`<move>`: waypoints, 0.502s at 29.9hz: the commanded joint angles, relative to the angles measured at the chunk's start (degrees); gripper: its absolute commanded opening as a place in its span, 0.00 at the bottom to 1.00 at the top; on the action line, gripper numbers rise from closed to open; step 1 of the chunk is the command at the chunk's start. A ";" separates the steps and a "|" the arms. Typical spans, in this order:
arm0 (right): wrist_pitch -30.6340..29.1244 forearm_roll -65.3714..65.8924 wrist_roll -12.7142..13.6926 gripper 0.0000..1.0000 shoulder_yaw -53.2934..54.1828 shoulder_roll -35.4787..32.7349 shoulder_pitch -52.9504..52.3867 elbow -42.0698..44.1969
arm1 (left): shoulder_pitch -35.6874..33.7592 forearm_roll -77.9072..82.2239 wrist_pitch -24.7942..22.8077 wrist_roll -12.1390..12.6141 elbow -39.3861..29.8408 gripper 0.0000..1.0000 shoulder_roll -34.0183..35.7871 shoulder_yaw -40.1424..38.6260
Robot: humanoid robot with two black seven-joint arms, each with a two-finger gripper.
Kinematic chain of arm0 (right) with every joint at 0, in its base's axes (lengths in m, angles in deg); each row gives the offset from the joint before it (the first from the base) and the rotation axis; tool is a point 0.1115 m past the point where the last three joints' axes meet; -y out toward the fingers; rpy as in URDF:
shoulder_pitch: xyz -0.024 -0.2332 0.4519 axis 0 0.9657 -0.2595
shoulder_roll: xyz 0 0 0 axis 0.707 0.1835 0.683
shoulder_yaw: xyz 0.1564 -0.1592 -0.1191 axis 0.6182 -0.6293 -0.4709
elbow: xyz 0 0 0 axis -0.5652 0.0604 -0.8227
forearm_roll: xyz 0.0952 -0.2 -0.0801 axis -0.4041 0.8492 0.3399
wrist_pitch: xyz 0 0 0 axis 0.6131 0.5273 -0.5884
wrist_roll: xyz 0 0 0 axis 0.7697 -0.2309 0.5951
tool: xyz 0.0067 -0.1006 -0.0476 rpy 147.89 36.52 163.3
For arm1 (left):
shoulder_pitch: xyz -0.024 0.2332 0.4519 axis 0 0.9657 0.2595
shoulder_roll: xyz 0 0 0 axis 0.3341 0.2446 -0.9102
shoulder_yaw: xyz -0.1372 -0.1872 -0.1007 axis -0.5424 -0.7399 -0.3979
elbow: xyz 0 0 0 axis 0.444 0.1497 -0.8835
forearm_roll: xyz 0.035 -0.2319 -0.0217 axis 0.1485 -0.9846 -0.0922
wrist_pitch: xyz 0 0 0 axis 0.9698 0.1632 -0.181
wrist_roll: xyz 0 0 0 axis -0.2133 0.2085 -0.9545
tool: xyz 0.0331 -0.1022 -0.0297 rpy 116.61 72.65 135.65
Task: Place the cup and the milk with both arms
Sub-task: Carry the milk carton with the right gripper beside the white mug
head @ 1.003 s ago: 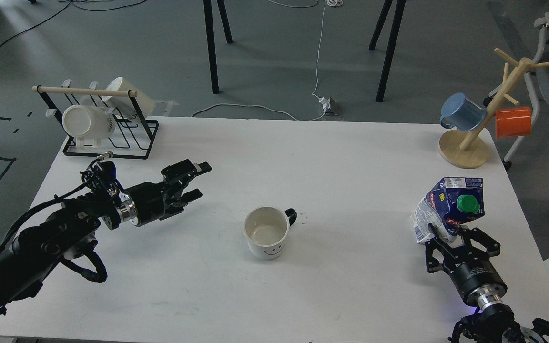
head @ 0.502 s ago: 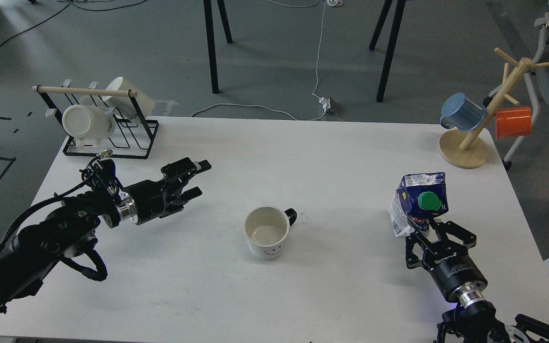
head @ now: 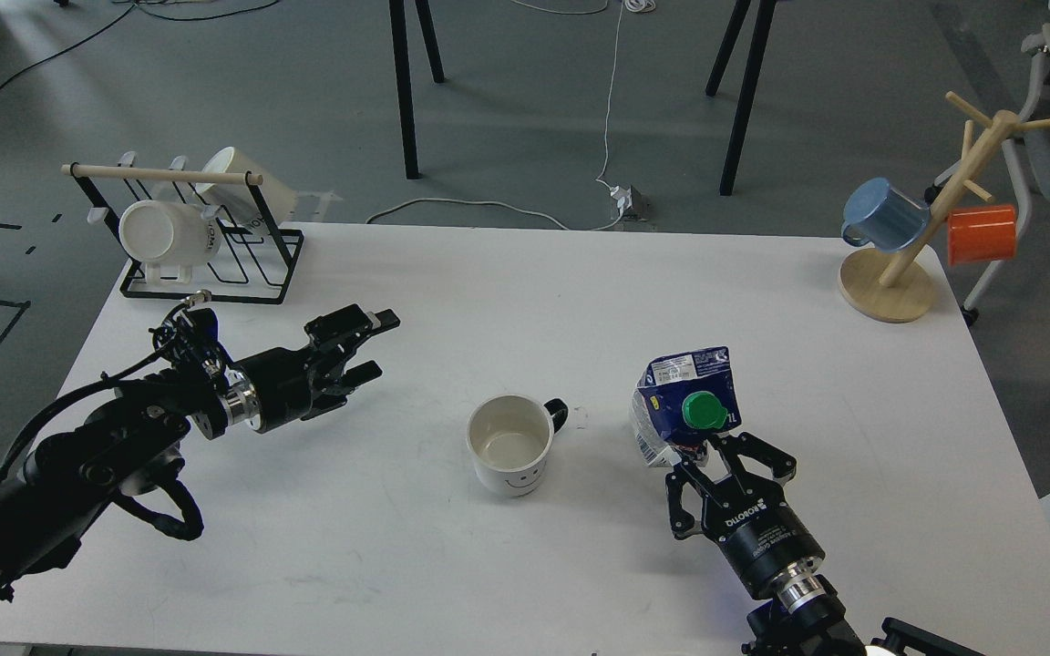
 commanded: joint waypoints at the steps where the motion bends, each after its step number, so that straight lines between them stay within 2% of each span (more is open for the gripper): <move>1: 0.00 0.09 0.00 0.34 -1.35 0.29 -0.10 0.04 | -0.06 0.00 0.00 0.00 0.00 0.99 -0.09 0.08; 15: 0.00 2.29 0.00 0.36 -2.40 2.58 -0.28 0.30 | 0.02 0.00 0.00 0.00 0.00 0.99 0.09 0.09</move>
